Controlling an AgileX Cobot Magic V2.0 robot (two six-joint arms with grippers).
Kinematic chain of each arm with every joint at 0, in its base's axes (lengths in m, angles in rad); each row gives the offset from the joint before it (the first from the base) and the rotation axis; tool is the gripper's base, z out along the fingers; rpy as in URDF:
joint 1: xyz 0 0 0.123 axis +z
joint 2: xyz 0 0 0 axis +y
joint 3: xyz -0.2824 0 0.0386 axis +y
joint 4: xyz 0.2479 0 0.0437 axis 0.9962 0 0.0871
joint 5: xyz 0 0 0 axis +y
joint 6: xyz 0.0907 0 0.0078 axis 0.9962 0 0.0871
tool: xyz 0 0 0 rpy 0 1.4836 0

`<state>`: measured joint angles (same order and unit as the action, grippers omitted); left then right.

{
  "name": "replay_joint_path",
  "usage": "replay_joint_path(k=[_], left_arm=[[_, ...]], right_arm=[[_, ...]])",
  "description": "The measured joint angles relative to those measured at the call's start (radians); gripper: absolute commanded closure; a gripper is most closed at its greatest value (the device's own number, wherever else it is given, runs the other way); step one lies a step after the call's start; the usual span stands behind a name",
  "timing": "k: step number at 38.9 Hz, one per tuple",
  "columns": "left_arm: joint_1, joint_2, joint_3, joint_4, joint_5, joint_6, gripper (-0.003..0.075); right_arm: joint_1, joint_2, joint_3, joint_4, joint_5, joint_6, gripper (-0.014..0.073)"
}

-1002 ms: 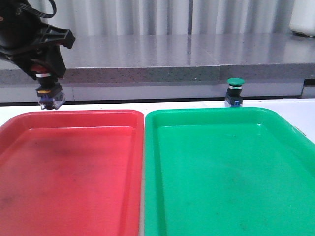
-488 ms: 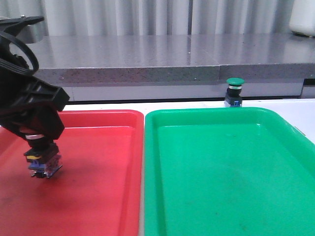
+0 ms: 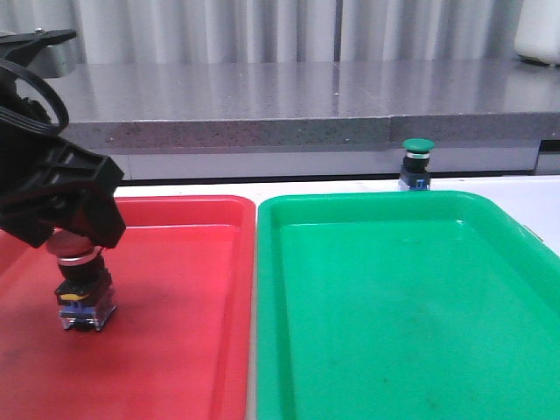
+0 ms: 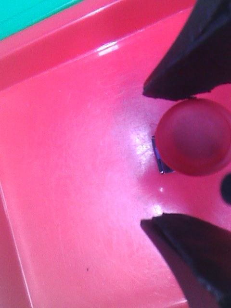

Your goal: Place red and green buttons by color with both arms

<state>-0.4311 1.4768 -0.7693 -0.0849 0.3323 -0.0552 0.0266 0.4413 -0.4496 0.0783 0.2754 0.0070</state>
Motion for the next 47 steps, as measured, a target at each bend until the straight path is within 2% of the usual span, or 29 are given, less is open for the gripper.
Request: replay_joint_path(k=[12, 17, 24, 30, 35, 47], left_arm=[[0.000, -0.085, -0.056, 0.004, 0.053, 0.000, 0.0228], [0.000, -0.167, -0.118, 0.033, 0.065, 0.000, 0.0408], [0.077, -0.272, -0.156, 0.067, 0.099, 0.000, 0.0742], [0.209, -0.368, -0.151, 0.072, 0.154, 0.000, 0.0740], [0.296, -0.504, -0.077, 0.074, 0.151, 0.000, 0.0740], [0.320, -0.912, 0.232, 0.055, 0.040, 0.000, 0.0740]], right_arm=[[0.000, 0.000, 0.000, 0.000, 0.000, 0.000, -0.0052], [0.000, 0.000, 0.000, 0.000, 0.002, 0.000, -0.0052], [0.000, 0.000, 0.000, 0.000, 0.002, 0.000, -0.0052], [0.000, 0.000, 0.000, 0.000, 0.002, 0.000, -0.0052], [0.000, 0.000, 0.000, 0.000, 0.002, 0.000, -0.0052], [0.000, 0.000, 0.000, 0.000, 0.002, 0.000, -0.0052]])
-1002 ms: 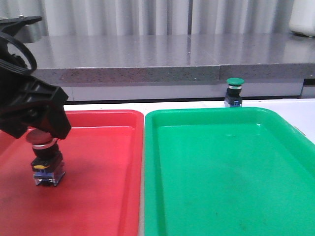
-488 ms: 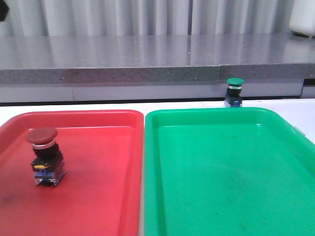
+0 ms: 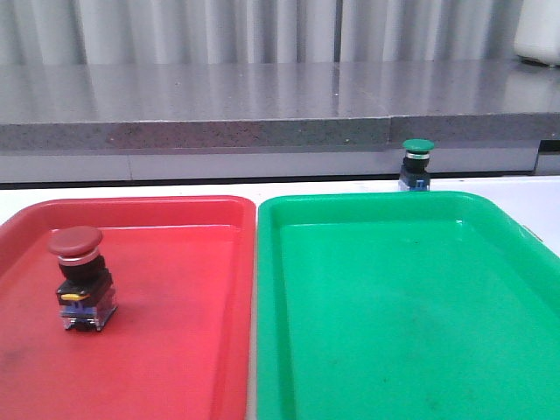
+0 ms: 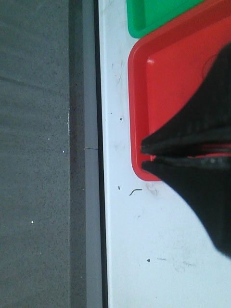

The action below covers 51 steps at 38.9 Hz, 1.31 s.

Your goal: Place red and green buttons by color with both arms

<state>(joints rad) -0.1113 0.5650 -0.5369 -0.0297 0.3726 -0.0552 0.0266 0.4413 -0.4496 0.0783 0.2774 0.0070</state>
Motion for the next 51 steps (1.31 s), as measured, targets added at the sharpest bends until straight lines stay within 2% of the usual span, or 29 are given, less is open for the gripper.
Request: replay_joint_path(k=[8, 16, 42, 46, 51], left_arm=[[0.000, -0.322, 0.161, -0.002, 0.012, 0.000, 0.0740], [0.000, -0.552, 0.204, -0.002, 0.064, 0.000, 0.0740], [0.000, -0.571, 0.210, -0.004, 0.073, -0.002, 0.0740], [0.000, -0.571, 0.210, -0.004, 0.073, -0.002, 0.0740], [0.000, -0.571, 0.210, -0.004, 0.073, -0.002, 0.0740]], right_arm=[[0.000, 0.000, 0.000, 0.000, 0.000, 0.000, -0.0052], [0.000, 0.000, 0.000, 0.000, 0.000, 0.000, -0.0052], [0.000, 0.003, 0.000, 0.000, -0.013, 0.000, -0.0052], [0.000, 0.055, -0.003, 0.000, -0.046, 0.000, -0.0052], [0.000, 0.219, -0.052, 0.000, -0.074, 0.000, -0.0052]])
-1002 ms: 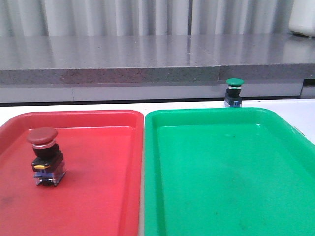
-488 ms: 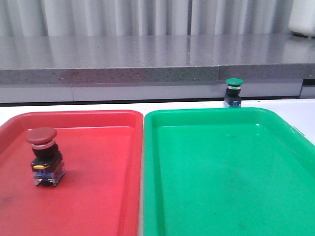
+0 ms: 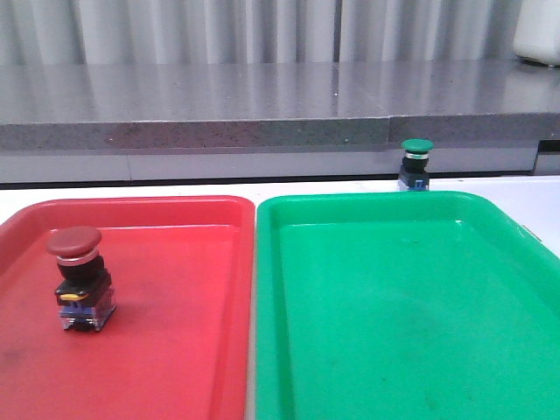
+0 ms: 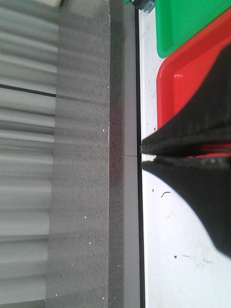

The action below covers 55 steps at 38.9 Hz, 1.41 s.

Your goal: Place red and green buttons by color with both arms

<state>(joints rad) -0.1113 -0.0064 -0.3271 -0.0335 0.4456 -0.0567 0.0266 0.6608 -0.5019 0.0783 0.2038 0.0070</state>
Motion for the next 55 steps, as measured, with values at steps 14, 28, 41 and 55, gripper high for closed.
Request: replay_joint_path(k=[14, 28, 41, 55], left_arm=[[0.000, 0.000, 0.000, 0.000, 0.000, 0.000, 0.0740], [0.000, 0.000, 0.000, 0.000, 0.002, 0.000, 0.0740], [0.000, 0.000, 0.000, 0.000, 0.002, 0.000, 0.0740], [0.000, 0.000, 0.000, 0.000, 0.002, 0.000, 0.0740]], right_arm=[[0.002, 0.597, -0.326, 0.000, -0.044, 0.000, -0.0052], [0.079, 1.070, -0.758, 0.000, 0.143, 0.000, -0.0052], [0.145, 1.325, -1.045, 0.000, 0.238, 0.000, -0.0052], [0.130, 1.463, -1.167, 0.000, 0.281, 0.002, 0.0088]])
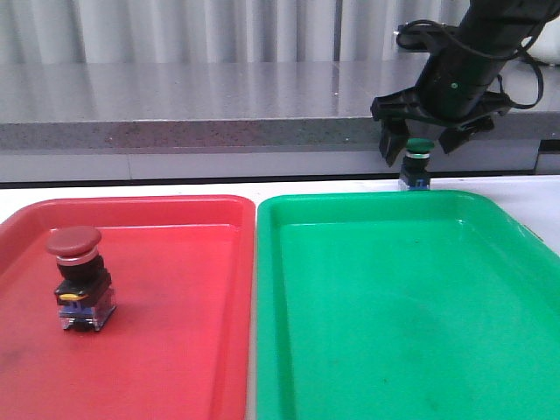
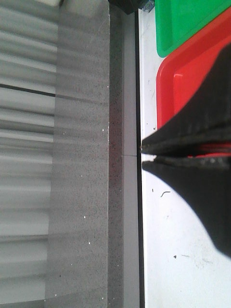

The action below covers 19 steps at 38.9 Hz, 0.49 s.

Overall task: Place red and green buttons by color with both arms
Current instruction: 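Reach the right gripper down to the green button and grasp it, then carry the green button with the right gripper into the green tray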

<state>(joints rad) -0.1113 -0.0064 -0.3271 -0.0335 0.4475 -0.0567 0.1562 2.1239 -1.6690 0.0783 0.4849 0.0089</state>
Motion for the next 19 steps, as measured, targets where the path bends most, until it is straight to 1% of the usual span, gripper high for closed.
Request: replay_joint_path(k=[5, 9, 13, 19], left_arm=[[0.000, 0.000, 0.000, 0.000, 0.000, 0.000, 0.0740], [0.000, 0.000, 0.000, 0.000, 0.000, 0.000, 0.0740], [0.000, 0.000, 0.000, 0.000, 0.000, 0.000, 0.0740], [0.000, 0.000, 0.000, 0.000, 0.000, 0.000, 0.0740]], right_arm=[[0.000, 0.006, -0.002, 0.000, 0.007, 0.000, 0.0272], [0.000, 0.006, -0.002, 0.000, 0.011, 0.000, 0.0366], [0.000, 0.004, -0.002, 0.000, 0.013, 0.000, 0.0401], [0.000, -0.038, -0.002, 0.000, 0.056, 0.000, 0.0401]])
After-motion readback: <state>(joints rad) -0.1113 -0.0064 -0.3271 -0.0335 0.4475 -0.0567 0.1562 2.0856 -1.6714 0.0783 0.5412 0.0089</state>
